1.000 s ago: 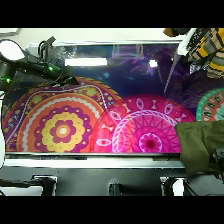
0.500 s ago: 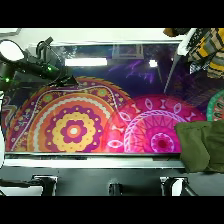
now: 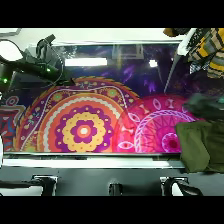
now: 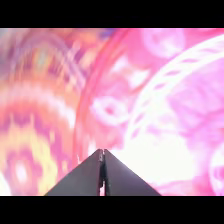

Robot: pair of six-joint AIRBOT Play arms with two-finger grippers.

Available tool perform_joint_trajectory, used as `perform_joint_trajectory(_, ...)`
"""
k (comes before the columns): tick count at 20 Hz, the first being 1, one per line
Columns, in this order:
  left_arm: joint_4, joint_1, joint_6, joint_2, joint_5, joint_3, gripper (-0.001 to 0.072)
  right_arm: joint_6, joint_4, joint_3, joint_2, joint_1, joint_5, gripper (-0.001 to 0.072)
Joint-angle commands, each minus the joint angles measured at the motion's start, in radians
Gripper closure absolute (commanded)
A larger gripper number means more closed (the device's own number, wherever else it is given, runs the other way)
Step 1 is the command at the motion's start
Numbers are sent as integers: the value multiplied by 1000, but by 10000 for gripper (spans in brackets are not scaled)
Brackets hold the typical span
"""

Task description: Fold the clothes and pants, and hang the long-sleeved shirts on hangers.

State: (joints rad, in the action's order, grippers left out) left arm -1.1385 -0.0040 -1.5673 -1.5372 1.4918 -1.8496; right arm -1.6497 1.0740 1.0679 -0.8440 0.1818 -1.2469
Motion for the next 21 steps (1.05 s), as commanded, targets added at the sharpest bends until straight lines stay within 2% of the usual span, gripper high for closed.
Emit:
perform_joint_trajectory(1, -167, -19, 13, 71, -2, 75, 688, -89, 232, 4, -137, -418, 144, 692)
perform_joint_trajectory(2, -202, -24, 13, 108, -11, 122, 688, -134, 280, 4, -171, -482, 155, 692)
perform_joint_trajectory(5, -217, -22, 13, 209, -52, 259, 687, -142, 287, 4, -235, -542, 167, 690)
perform_joint_trajectory(7, -222, -22, 13, 244, -6, 309, 686, -143, 298, 4, -237, -541, 171, 687)
perform_joint_trajectory(9, -223, -23, 5, 241, 80, 312, 685, -143, 298, 4, -235, -542, 164, 688)
perform_joint_trajectory(21, -224, -24, 5, 237, 82, 312, 685, -143, 299, 4, -235, -541, 165, 688)
